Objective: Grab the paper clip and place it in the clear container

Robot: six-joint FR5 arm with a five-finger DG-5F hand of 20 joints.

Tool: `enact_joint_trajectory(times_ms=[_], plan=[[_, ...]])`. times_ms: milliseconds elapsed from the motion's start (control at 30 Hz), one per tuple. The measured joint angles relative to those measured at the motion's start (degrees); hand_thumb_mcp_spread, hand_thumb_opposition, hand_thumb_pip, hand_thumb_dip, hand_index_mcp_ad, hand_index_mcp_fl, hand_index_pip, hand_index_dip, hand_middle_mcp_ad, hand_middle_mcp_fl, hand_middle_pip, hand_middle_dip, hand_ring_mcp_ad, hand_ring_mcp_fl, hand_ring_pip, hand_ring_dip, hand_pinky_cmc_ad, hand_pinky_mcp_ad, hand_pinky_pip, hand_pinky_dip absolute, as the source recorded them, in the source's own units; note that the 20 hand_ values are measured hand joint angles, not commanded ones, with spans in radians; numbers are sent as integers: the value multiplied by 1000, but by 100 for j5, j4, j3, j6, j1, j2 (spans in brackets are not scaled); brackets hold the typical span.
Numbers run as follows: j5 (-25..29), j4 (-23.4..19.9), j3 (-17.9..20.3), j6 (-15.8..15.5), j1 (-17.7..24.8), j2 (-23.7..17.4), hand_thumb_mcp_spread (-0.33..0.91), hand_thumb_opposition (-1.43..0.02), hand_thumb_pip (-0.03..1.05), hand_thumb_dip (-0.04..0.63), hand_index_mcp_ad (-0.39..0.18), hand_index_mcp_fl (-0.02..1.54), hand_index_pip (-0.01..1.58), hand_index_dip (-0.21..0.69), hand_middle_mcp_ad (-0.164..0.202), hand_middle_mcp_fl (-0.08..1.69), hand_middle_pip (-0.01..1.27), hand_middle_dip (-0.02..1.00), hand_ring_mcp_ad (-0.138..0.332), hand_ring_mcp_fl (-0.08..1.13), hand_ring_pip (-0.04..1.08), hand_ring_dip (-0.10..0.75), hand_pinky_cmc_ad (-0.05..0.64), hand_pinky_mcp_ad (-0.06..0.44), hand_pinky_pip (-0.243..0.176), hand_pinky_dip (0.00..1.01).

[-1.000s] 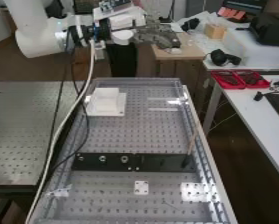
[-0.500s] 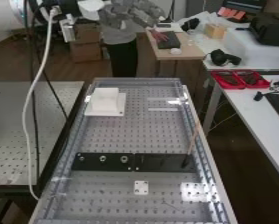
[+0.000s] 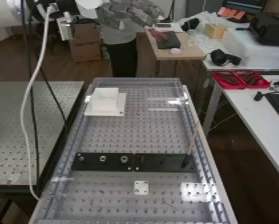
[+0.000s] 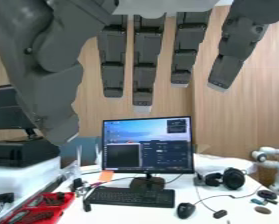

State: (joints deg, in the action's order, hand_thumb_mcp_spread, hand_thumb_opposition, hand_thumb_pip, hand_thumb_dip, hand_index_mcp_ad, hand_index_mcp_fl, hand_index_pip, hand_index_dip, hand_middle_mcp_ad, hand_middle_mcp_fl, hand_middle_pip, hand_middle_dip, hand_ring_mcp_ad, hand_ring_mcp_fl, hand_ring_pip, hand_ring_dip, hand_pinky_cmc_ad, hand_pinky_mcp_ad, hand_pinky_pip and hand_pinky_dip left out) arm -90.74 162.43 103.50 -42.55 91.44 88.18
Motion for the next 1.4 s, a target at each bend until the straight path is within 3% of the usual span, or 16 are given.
enact_joint_trajectory(times_ms=[1100, 1233, 1400], plan=[[17, 401, -102, -226, -83, -82, 318, -782, 583, 253, -126, 506, 68, -47, -21, 464, 126, 456, 113, 197, 87, 349, 445, 344, -47, 532], [92, 449, -114, -265, -85, -67, 316, -778, 572, 236, -124, 457, 68, -47, -19, 328, 124, 443, 103, 152, 86, 349, 443, 344, -47, 531], [156, 439, -104, -304, -94, -56, 302, -782, 550, 236, -131, 456, 68, -47, -19, 298, 126, 410, 112, 150, 89, 344, 443, 347, -47, 529]])
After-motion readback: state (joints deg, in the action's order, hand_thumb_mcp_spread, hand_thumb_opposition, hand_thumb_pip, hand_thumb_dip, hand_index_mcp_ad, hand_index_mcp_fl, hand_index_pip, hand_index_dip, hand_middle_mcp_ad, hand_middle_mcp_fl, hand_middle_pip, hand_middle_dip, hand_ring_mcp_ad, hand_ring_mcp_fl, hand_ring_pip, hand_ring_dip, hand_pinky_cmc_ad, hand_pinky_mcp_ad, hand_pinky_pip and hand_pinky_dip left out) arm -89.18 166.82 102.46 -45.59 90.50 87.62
